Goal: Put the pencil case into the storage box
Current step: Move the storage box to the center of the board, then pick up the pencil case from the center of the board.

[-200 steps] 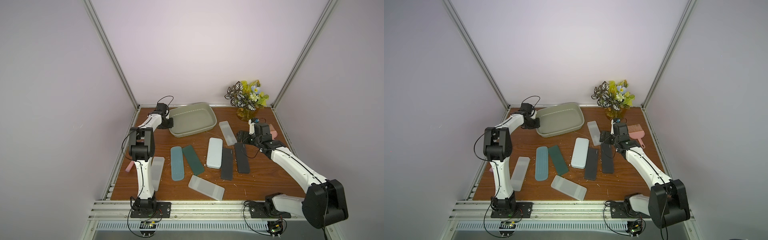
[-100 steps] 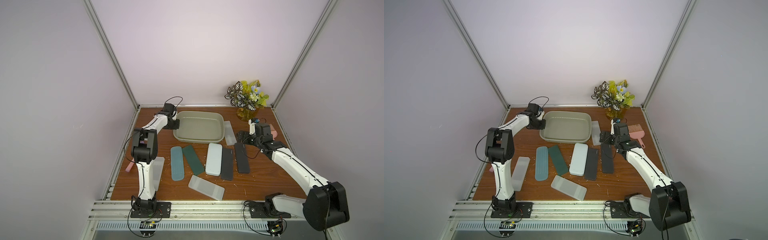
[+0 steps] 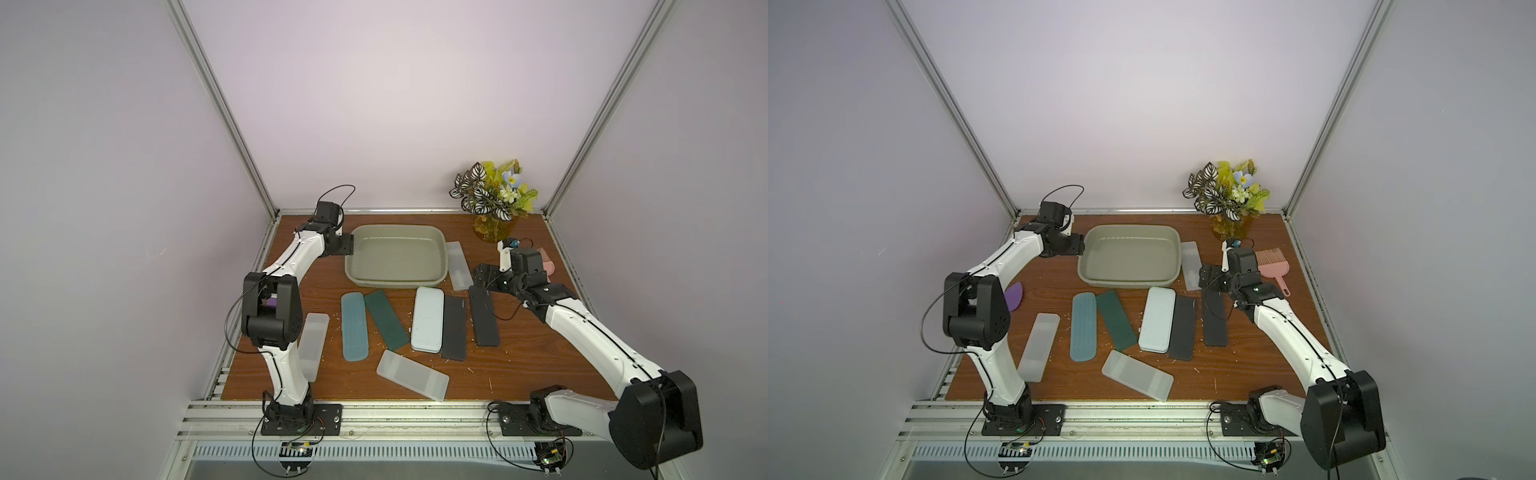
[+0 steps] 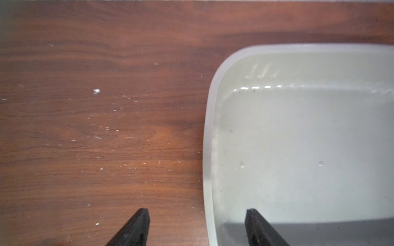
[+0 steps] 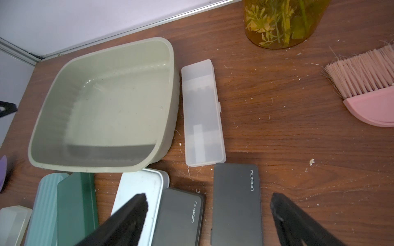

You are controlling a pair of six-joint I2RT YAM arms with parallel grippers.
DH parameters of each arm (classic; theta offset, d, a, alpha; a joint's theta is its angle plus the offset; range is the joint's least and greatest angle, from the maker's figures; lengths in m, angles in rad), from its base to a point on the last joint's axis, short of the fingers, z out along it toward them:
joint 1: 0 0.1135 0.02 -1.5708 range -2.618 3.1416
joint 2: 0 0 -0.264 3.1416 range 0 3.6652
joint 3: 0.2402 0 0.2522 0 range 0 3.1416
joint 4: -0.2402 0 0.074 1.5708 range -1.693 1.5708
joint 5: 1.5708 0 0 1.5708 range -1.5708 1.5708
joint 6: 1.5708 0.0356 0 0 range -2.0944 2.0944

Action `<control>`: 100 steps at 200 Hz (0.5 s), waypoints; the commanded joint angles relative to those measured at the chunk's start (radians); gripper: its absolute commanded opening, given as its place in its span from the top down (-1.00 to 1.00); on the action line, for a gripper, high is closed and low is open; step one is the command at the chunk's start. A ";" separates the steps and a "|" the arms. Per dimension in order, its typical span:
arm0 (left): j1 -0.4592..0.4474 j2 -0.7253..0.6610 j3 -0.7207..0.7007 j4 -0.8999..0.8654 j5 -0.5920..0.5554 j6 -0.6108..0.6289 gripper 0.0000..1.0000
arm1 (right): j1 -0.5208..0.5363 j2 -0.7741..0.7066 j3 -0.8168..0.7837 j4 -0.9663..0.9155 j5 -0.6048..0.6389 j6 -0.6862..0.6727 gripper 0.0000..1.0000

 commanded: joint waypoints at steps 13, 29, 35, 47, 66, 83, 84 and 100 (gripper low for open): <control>0.026 -0.215 -0.150 -0.046 -0.039 -0.078 -0.50 | 0.027 -0.063 0.059 -0.049 0.028 0.046 -0.95; 0.043 -0.281 -0.238 -0.125 -0.033 -0.111 -0.51 | 0.041 -0.089 0.052 -0.063 0.033 0.074 -0.95; 0.046 -0.307 -0.276 -0.156 -0.034 -0.120 -0.51 | 0.047 -0.097 0.050 -0.068 0.036 0.082 -0.95; 0.047 -0.370 -0.351 -0.205 -0.043 -0.141 -0.55 | 0.062 -0.116 0.046 -0.081 0.042 0.103 -0.95; 0.047 -0.479 -0.461 -0.249 -0.036 -0.175 -0.60 | 0.093 -0.137 0.047 -0.107 0.063 0.127 -0.95; 0.048 -0.563 -0.543 -0.267 -0.029 -0.200 -0.68 | 0.129 -0.146 0.045 -0.122 0.084 0.141 -0.96; 0.047 -0.567 -0.547 -0.268 -0.029 -0.201 -0.68 | 0.129 -0.146 0.045 -0.122 0.084 0.141 -0.96; 0.051 -0.601 -0.608 -0.281 -0.034 -0.217 -0.75 | 0.161 -0.142 0.039 -0.120 0.099 0.158 -0.96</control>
